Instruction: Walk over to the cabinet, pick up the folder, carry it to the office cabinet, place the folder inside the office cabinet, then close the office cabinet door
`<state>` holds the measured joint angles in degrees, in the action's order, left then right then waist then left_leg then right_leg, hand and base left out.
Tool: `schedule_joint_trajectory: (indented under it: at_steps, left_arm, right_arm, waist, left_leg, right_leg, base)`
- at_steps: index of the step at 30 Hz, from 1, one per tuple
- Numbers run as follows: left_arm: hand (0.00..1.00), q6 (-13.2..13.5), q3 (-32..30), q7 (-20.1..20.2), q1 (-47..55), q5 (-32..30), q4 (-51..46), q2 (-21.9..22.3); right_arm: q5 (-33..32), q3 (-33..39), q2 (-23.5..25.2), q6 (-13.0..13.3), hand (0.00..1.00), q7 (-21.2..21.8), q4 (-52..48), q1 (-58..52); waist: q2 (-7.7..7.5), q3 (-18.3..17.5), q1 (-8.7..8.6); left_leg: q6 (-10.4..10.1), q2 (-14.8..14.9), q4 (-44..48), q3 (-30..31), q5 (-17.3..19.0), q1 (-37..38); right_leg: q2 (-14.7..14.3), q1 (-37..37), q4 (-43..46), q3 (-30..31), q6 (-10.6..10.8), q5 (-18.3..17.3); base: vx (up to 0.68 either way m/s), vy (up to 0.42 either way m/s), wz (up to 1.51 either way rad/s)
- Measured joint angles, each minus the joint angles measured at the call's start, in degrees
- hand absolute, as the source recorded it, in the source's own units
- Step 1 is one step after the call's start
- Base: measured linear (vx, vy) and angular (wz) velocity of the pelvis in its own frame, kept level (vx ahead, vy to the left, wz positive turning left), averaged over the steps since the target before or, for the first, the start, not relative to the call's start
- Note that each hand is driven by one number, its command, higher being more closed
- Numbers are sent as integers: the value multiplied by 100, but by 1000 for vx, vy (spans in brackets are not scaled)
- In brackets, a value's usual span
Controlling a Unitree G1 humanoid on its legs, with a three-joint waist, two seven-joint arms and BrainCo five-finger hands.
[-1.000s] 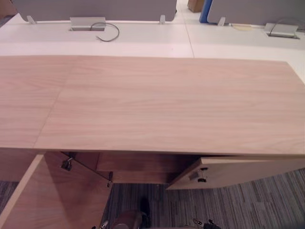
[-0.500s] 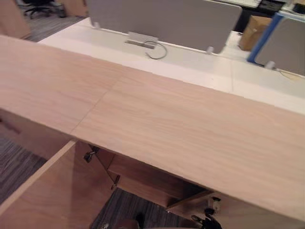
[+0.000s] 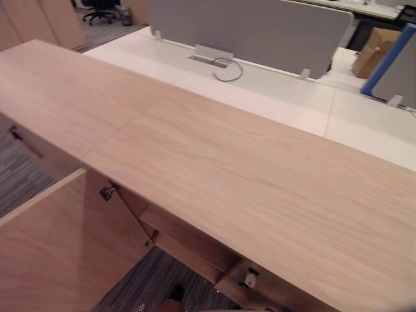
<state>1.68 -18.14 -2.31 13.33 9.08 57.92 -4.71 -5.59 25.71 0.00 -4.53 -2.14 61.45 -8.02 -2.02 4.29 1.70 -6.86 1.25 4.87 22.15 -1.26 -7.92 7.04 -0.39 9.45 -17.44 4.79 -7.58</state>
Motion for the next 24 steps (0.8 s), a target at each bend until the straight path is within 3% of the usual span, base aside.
schedule_joint_trajectory:
  at_steps: [5, 11, 13, 14, 15, 16, 20, 23, 24]
  left_arm:
    - [0, -2, 117, 0, 21, 50, 1, -45]
    - [0, -4, 149, 2, 20, 52, 0, -38]
    - [0, -5, 79, 1, -14, 56, -11, -23]
    - [0, -5, 26, 1, -39, 56, -18, -24]
    - [0, -6, -36, 1, -61, 56, -43, 24]
    - [0, -7, -45, 1, 76, 55, -90, 133]
    - [0, -3, -101, 11, 101, 47, -182, 97]
    - [0, -13, -135, 17, 112, 24, -183, 85]
    - [0, -13, -135, 16, 94, 11, -204, 77]
  right_arm:
    - [10, -7, -58, 2, 0, -21, 195, 32]
    - [23, -49, -84, 12, 0, -21, 193, -2]
    - [25, -48, -82, 12, 0, -25, 168, -17]
    - [28, -49, -82, 17, 0, -30, 151, -12]
    - [29, -48, -98, 48, 0, -26, 110, -5]
    - [25, -39, -180, 52, 0, -16, 103, -10]
    - [218, -27, -146, 55, 0, -9, 133, 50]
    - [224, 32, -147, 48, 0, -6, 187, 96]
    - [222, 75, -138, 29, 0, -3, 196, 102]
  waist:
    - [-11, 53, 9]
    - [33, 99, -5]
    - [-17, 183, -9]
    - [-86, 225, -12]
    - [-29, 298, -6]
    - [120, 294, -32]
    - [63, 300, -16]
    - [40, 321, -78]
    - [10, 321, -101]
  left_leg:
    - [62, -94, -459, 361, -362, 120]
    - [100, -113, -720, 235, -537, 125]
    - [530, -85, -612, -689, -265, 64]
    - [576, -100, -316, -1053, -190, -57]
    - [634, -74, 764, -1697, -7, -445]
    - [622, -1, 1171, -2009, 258, -525]
    - [741, -210, 762, -1943, 132, -594]
    - [809, -45, 413, -2724, 130, -590]
    - [856, 35, 274, -3085, 110, -604]
  right_leg:
    - [79, 247, -109, -455, 27, 18]
    - [166, 367, -93, -784, 57, -8]
    - [360, 416, -103, -1004, 67, -24]
    - [488, 422, -88, -1081, 31, 5]
    - [606, 419, 43, -1180, 74, -24]
    - [549, 451, 209, -1183, 196, -146]
    - [615, 361, 86, -1137, 182, -188]
    - [615, 414, -185, -1228, 91, -46]
    - [642, 447, -307, -1359, 162, 97]
  base:
    - [-70, 5, 47]
    - [-33, 1, 33]
    - [-14, 57, 49]
    - [0, 142, 45]
    - [65, 170, 34]
    - [103, 150, 36]
    - [68, 52, 39]
    - [50, -13, 45]
    - [86, -40, 54]
